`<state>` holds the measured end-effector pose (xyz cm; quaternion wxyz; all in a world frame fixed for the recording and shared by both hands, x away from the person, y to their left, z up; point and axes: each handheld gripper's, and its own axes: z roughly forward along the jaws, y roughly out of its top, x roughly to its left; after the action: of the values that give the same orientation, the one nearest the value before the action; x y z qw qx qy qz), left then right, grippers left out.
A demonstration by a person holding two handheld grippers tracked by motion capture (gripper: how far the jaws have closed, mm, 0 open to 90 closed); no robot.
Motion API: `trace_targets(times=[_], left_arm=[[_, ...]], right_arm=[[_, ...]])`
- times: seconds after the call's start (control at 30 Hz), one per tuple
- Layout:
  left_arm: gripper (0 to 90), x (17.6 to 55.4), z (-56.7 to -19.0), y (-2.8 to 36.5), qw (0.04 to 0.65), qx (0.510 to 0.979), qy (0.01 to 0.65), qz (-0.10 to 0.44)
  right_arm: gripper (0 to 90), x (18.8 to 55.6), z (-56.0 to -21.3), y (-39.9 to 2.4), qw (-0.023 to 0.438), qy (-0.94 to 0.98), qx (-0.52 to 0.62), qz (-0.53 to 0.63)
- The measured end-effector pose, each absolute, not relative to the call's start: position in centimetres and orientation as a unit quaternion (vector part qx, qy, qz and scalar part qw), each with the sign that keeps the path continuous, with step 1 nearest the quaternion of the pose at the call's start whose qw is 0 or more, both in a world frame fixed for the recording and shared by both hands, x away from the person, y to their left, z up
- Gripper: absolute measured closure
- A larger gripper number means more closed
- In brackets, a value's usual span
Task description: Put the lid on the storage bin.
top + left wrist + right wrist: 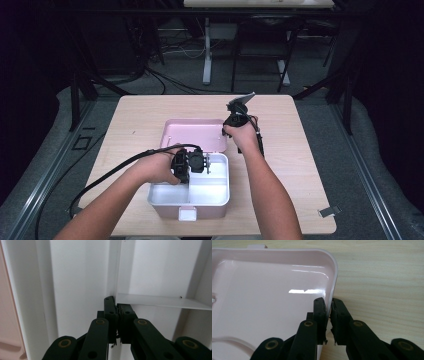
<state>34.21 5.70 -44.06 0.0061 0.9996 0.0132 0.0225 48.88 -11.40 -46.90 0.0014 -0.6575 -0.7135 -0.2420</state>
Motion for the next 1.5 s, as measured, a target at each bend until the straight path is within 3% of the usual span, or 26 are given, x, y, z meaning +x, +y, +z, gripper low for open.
trace_targets(times=[0.73,1.5], left_arm=[[87.0,34.3,-44.1,5.7,0.007,1.000,0.011,0.024],[87.0,34.2,-44.1,5.7,0.007,1.000,0.013,0.024]], right_arm=[[86.9,47.6,-43.9,-11.2,-0.042,-0.718,-0.640,-0.270],[88.4,43.6,-40.3,-11.2,-0.114,-0.721,-0.601,-0.327]])
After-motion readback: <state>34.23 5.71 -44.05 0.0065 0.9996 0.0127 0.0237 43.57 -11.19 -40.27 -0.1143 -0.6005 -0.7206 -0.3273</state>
